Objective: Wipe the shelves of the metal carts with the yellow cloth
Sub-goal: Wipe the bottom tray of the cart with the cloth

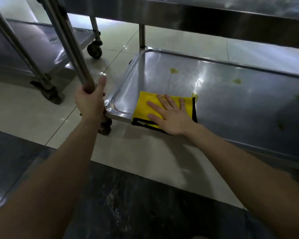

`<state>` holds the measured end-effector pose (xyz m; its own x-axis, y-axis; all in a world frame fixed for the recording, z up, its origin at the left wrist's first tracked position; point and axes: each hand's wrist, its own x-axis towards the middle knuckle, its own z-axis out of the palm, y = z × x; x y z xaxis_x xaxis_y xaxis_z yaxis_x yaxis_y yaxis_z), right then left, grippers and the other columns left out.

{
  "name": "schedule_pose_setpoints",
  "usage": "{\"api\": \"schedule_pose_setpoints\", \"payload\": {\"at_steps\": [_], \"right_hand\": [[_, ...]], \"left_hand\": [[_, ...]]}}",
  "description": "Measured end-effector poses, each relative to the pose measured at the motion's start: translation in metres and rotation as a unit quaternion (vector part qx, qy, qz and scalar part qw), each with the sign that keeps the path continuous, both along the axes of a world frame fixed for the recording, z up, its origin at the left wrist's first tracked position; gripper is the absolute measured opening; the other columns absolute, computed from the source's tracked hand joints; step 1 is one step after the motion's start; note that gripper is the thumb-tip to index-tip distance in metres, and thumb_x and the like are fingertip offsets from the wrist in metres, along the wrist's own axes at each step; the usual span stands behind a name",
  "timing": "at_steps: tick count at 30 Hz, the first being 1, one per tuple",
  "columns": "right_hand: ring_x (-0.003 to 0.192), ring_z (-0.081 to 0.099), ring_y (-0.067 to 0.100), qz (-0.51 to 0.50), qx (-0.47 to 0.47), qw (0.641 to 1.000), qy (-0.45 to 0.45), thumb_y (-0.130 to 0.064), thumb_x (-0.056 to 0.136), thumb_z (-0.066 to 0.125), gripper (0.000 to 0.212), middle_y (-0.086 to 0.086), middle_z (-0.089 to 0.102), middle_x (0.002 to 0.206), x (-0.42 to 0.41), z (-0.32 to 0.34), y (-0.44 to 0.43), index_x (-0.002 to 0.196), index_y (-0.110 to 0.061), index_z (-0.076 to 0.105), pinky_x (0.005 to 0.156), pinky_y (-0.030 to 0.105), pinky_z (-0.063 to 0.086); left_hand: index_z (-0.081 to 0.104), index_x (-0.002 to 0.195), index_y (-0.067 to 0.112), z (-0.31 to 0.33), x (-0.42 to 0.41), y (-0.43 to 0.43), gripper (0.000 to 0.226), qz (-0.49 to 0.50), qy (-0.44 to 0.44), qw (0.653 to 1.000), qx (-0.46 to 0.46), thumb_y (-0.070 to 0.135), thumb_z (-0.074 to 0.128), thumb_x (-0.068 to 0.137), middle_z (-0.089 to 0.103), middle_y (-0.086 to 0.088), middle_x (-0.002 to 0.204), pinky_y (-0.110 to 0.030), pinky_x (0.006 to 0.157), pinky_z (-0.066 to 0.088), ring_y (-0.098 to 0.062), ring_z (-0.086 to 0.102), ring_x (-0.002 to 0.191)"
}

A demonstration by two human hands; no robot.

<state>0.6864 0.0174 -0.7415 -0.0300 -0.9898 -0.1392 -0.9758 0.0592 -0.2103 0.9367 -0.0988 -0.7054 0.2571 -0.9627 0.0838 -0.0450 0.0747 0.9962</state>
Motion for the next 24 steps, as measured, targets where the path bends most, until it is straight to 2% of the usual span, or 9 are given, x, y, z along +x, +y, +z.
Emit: {"api": "schedule_pose_setpoints", "payload": {"at_steps": [4,6,8,12,14,16,18,20,24], "right_hand": [[0.165,-0.008,0.011,0.059,-0.021,0.998,-0.005,-0.079,0.102,0.016,0.067,-0.016,-0.002,0.179,-0.031,-0.003,0.004,0.165,-0.058,0.012,0.13,0.057,-0.01],[0.165,-0.005,0.009,0.068,-0.029,0.997,0.006,-0.08,0.102,0.016,0.066,-0.02,0.0,0.178,-0.066,-0.005,0.008,0.165,-0.058,0.011,0.132,0.053,-0.008],[0.165,-0.003,0.009,0.017,-0.026,0.999,0.02,-0.084,0.1,0.014,0.069,-0.021,0.0,0.178,-0.108,-0.006,0.007,0.164,-0.061,0.008,0.132,0.052,-0.006],[0.166,-0.002,0.013,-0.181,-0.021,0.983,0.032,-0.088,0.091,0.01,0.081,-0.016,0.001,0.179,-0.156,-0.008,-0.018,0.166,-0.055,0.01,0.131,0.058,-0.004],[0.166,-0.004,0.023,-0.249,-0.02,0.968,0.029,-0.09,0.089,0.008,0.088,-0.007,-0.002,0.181,-0.145,-0.01,-0.042,0.167,-0.051,0.008,0.126,0.069,-0.006],[0.165,-0.009,0.034,-0.262,-0.017,0.965,0.016,-0.098,0.082,0.005,0.096,0.004,-0.007,0.18,-0.111,-0.007,-0.065,0.167,-0.052,0.006,0.121,0.076,-0.012],[0.164,-0.012,0.039,-0.197,-0.015,0.98,0.023,-0.101,0.078,0.004,0.099,0.007,-0.01,0.18,-0.062,-0.004,-0.081,0.165,-0.056,0.004,0.119,0.078,-0.014],[0.165,-0.012,0.036,-0.075,-0.025,0.996,0.035,-0.099,0.081,0.006,0.093,0.003,-0.009,0.18,-0.008,-0.005,-0.086,0.165,-0.057,0.006,0.12,0.076,-0.013],[0.166,-0.008,0.02,0.148,-0.051,0.988,0.016,-0.082,0.099,0.019,0.071,-0.009,-0.001,0.18,0.047,-0.005,-0.074,0.165,-0.055,0.017,0.126,0.066,-0.011]], "left_hand": [[0.056,0.081,0.013,-0.008,-0.004,-0.012,0.045,0.028,-0.012,0.999,-0.02,0.053,0.077,0.088,0.055,-0.011,0.07,-0.034,0.058,0.046,-0.021,0.053,0.062],[0.056,0.08,0.013,-0.009,-0.001,-0.014,0.043,0.019,-0.005,0.999,-0.027,0.05,0.077,0.088,0.055,-0.007,0.064,-0.031,0.056,0.047,-0.018,0.054,0.057],[0.06,0.079,0.012,-0.01,0.001,-0.018,0.039,0.002,-0.005,0.999,-0.036,0.046,0.077,0.089,0.056,0.002,0.056,-0.029,0.054,0.051,-0.012,0.055,0.05],[0.067,0.076,0.018,-0.012,0.004,-0.018,0.026,-0.009,-0.018,0.999,-0.029,0.04,0.076,0.087,0.062,0.004,0.055,-0.024,0.051,0.049,-0.012,0.061,0.052],[0.066,0.077,0.021,-0.011,0.004,-0.017,0.021,-0.017,-0.019,0.999,-0.023,0.036,0.076,0.087,0.064,0.005,0.056,-0.024,0.05,0.048,-0.013,0.063,0.054],[0.065,0.078,0.021,-0.009,0.004,-0.015,0.019,-0.017,-0.013,1.0,-0.018,0.034,0.075,0.087,0.061,0.004,0.056,-0.024,0.047,0.045,-0.014,0.059,0.052],[0.064,0.074,0.023,-0.007,0.002,-0.012,0.02,-0.016,-0.012,1.0,-0.018,0.032,0.075,0.089,0.058,0.001,0.056,-0.024,0.045,0.041,-0.015,0.053,0.05],[0.063,0.07,0.023,-0.005,0.001,-0.009,0.025,-0.021,-0.011,0.999,-0.024,0.028,0.074,0.092,0.057,0.0,0.055,-0.023,0.046,0.04,-0.014,0.051,0.049],[0.059,0.063,0.021,0.0,0.001,-0.003,0.036,-0.033,-0.019,0.999,-0.032,0.022,0.071,0.097,0.054,-0.003,0.056,-0.023,0.049,0.043,-0.014,0.051,0.05]]}}
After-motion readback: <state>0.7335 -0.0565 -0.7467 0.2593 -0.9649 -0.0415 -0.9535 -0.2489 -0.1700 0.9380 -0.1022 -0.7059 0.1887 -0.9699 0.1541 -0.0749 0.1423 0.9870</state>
